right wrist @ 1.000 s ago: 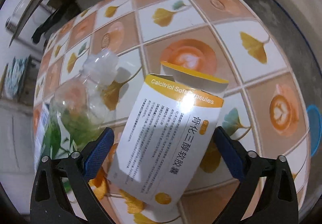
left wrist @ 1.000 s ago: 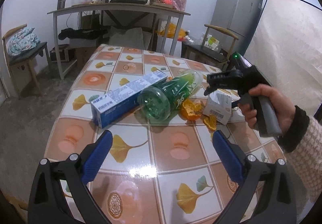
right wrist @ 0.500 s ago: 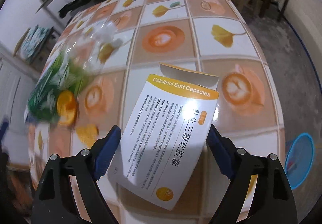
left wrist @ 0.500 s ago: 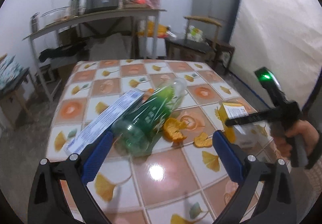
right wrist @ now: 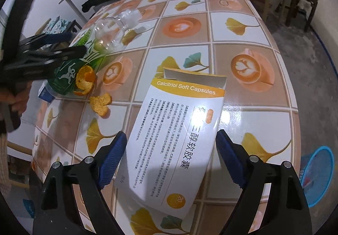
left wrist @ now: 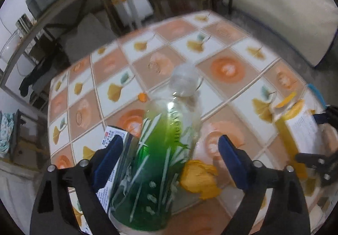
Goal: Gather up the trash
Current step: 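Grasp the white Calcitriol box with the right tool while the left tool grasps the green bottle, then carry the bottle and box over the blue basket and open both tools, then move both open tools back over the table, then grasp the orange peel with the right tool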
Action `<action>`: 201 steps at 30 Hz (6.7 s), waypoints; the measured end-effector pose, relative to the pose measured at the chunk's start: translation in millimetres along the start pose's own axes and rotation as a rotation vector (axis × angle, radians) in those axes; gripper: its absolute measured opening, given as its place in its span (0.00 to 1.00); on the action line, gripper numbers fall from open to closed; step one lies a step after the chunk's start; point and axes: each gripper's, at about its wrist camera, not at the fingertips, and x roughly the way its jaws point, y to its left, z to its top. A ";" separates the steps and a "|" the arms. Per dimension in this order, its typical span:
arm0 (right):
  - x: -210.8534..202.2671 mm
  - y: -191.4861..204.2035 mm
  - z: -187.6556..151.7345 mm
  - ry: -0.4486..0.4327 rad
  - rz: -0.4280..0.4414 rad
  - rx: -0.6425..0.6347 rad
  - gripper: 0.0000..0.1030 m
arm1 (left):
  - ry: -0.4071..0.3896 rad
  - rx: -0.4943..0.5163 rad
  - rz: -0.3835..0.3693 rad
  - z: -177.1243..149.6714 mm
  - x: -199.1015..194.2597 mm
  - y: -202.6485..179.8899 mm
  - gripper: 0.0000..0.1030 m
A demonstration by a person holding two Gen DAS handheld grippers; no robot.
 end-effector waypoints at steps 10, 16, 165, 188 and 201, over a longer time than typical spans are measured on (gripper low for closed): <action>-8.6 -9.5 -11.2 -0.021 0.023 -0.009 0.80 | 0.119 -0.011 0.026 4.8 37.2 1.1 0.66; -11.0 -14.0 -14.2 -0.034 0.028 -0.011 0.78 | 0.108 -0.042 0.022 5.4 36.2 4.6 0.62; 28.1 55.6 22.6 -0.015 0.065 -0.007 0.44 | -0.224 -0.462 0.080 -231.1 -69.5 -25.0 0.94; -1.4 90.1 35.4 -0.132 -0.035 -0.154 0.00 | -0.111 -0.452 0.061 -230.9 -47.0 -21.9 0.95; 45.6 123.7 68.5 -0.066 0.033 -0.197 0.18 | -0.102 -0.443 0.055 -229.4 -46.7 -21.4 0.95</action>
